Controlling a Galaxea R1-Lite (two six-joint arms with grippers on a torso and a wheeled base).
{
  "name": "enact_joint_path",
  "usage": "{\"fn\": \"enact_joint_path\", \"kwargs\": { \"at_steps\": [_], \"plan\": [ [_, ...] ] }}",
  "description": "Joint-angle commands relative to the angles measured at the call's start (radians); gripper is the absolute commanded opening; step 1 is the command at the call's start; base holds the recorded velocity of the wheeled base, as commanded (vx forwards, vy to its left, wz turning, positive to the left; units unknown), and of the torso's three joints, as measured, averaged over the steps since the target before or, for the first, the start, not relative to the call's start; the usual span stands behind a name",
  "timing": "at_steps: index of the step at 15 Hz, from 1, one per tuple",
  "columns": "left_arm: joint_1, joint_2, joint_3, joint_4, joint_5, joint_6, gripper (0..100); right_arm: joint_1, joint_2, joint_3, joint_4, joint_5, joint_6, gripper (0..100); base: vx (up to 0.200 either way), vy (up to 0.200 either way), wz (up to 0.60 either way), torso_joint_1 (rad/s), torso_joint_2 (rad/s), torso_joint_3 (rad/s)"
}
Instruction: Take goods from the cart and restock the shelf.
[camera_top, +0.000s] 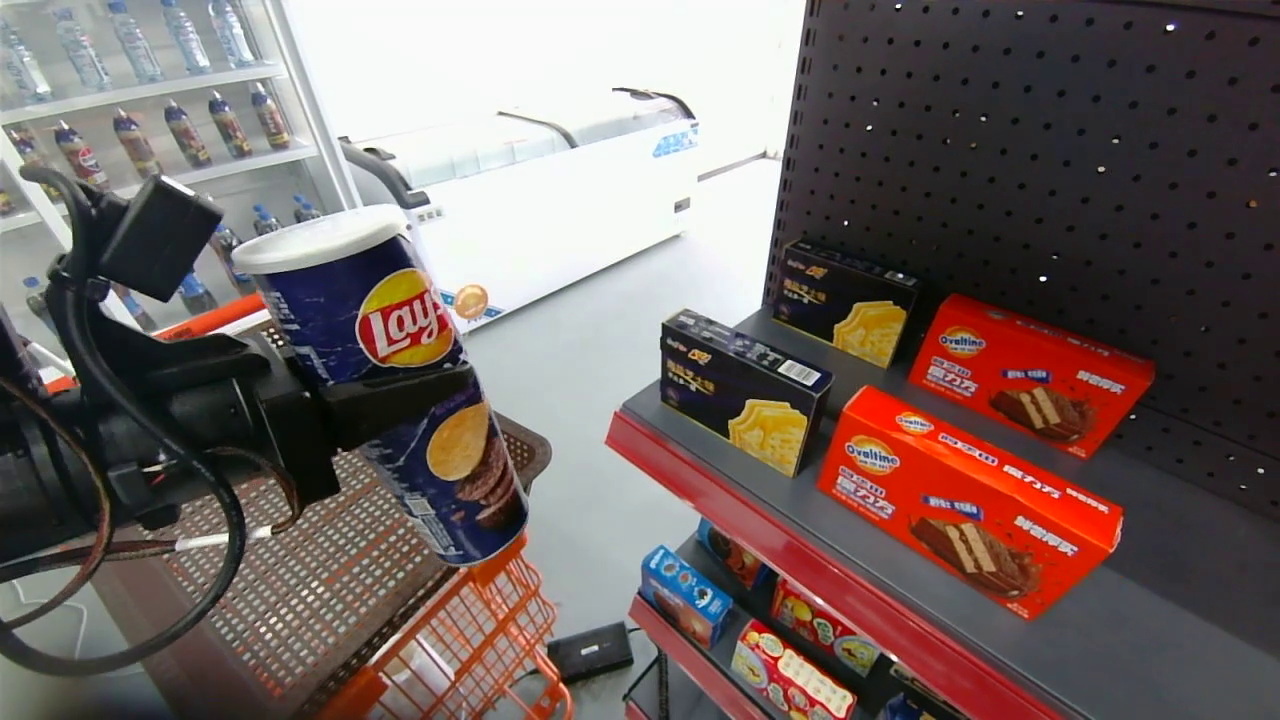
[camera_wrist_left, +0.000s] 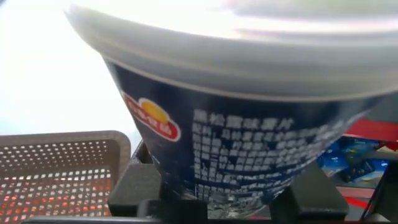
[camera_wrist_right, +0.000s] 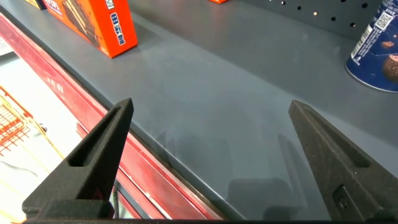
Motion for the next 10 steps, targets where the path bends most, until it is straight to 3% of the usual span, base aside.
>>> {"fn": "enact_joint_path", "kwargs": {
  "at_steps": [1,4,10],
  "plan": [
    [0.0,-0.01,0.015,0.001,-0.006,0.0,0,-0.001,0.0,0.0,0.0,0.0,0.0,100,0.0,0.0,0.0,0.0,0.0,0.0],
    [-0.023,-0.016,0.034,0.007,-0.061,-0.002,0,0.001,0.0,0.0,0.0,0.0,0.0,100,0.0,0.0,0.0,0.0,0.0,0.0],
    [-0.081,-0.014,0.028,0.01,-0.062,-0.002,0,0.001,0.0,-0.001,0.0,0.002,0.0,100,0.0,0.0,0.0,0.0,0.0,0.0]
  ]
}}
